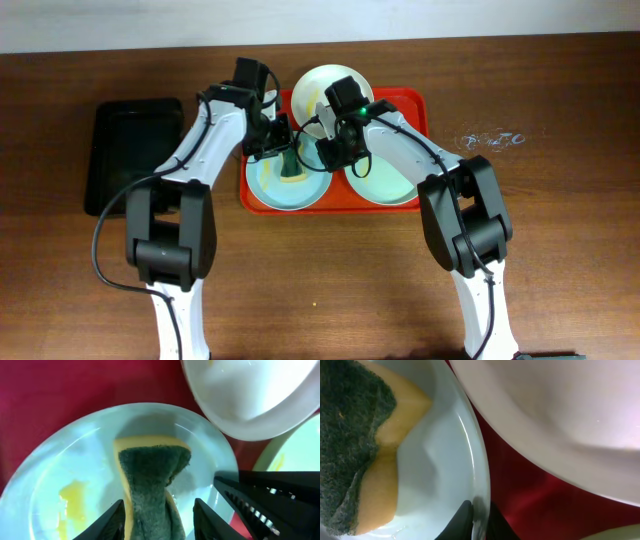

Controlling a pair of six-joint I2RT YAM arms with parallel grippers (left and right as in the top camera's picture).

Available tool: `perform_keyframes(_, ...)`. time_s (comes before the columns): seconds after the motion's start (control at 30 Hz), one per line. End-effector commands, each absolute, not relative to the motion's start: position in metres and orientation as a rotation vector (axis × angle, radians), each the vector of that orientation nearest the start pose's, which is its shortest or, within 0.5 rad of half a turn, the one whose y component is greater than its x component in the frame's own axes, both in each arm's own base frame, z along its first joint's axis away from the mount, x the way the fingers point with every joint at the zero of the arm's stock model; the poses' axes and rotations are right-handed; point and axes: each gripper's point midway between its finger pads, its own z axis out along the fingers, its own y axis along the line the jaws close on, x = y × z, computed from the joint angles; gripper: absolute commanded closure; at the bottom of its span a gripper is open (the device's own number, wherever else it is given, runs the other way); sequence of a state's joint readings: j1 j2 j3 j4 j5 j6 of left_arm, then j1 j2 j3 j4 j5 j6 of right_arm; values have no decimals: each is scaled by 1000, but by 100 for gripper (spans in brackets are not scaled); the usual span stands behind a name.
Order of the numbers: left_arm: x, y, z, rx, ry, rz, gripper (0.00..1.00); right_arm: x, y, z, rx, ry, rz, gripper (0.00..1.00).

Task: Clean dirty plates on tray and stack at the side
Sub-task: 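Hold the plate with the right gripper and scrub it with the sponge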

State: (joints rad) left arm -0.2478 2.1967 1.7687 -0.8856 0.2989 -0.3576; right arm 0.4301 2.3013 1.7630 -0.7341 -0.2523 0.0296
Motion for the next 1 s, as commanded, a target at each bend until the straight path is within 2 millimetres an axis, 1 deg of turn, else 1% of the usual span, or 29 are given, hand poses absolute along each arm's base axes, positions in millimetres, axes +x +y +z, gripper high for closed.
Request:
perform_keyframes(0.0, 455, -166, 42, -47, 2939, -394, 57, 434, 244, -20, -620, 2877, 418, 88)
perform_keyframes(0.1, 455, -166, 38, -47, 2947, -392, 57, 434, 244, -20, -620, 2876, 418, 88)
perform_keyframes(0.13, 454, -166, 33, -49, 2957, -389, 57, 434, 244, -21, -619, 2877, 419, 88)
perform_keyframes(0.23, 450, -166, 14, -54, 3001, -380, 62, 434, 244, -21, -619, 2877, 419, 88)
perform_keyframes(0.27, 447, -167, 8, -55, 3017, -392, 66, 434, 244, -21, -619, 2877, 419, 88)
perform_keyframes(0.3, 445, -172, 4, -50, 3029, -428, 66, 434, 244, -20, -619, 2877, 419, 88)
perform_keyframes(0.4, 447, -173, 5, -12, 3019, -434, 71, 434, 244, -20, -614, 2878, 419, 88)
perform_keyframes(0.43, 447, -173, 5, 11, 3017, -429, 76, 434, 244, -20, -614, 2878, 419, 88)
perform_keyframes(0.5, 447, -166, 4, 0, 3023, -375, 89, 434, 244, -20, -614, 2878, 419, 88)
perform_keyframes(0.53, 447, -159, 3, -8, 3027, -325, 100, 434, 244, -21, -614, 2880, 419, 88)
perform_keyframes(0.63, 446, -135, 4, -29, 3040, -124, 100, 433, 243, -21, -614, 2883, 418, 88)
perform_keyframes(0.7, 449, -114, 12, -49, 3028, 48, 100, 433, 243, -21, -614, 2883, 418, 88)
perform_keyframes(0.73, 452, -97, 20, -112, 3003, 191, 100, 433, 243, -21, -614, 2883, 418, 88)
perform_keyframes(0.77, 453, -91, 25, -138, 2989, 248, 100, 433, 243, -21, -614, 2884, 418, 88)
perform_keyframes(0.83, 457, -86, 32, -145, 2968, 292, 100, 433, 244, -21, -609, 2884, 419, 88)
perform_keyframes(0.9, 462, -89, 41, -148, 2956, 267, 100, 433, 244, -21, -609, 2884, 419, 88)
perform_keyframes(0.93, 463, -95, 41, -146, 2964, 217, 100, 433, 244, -21, -609, 2884, 419, 88)
perform_keyframes(0.97, 460, -108, 39, -140, 2993, 103, 100, 433, 243, -21, -609, 2885, 419, 88)
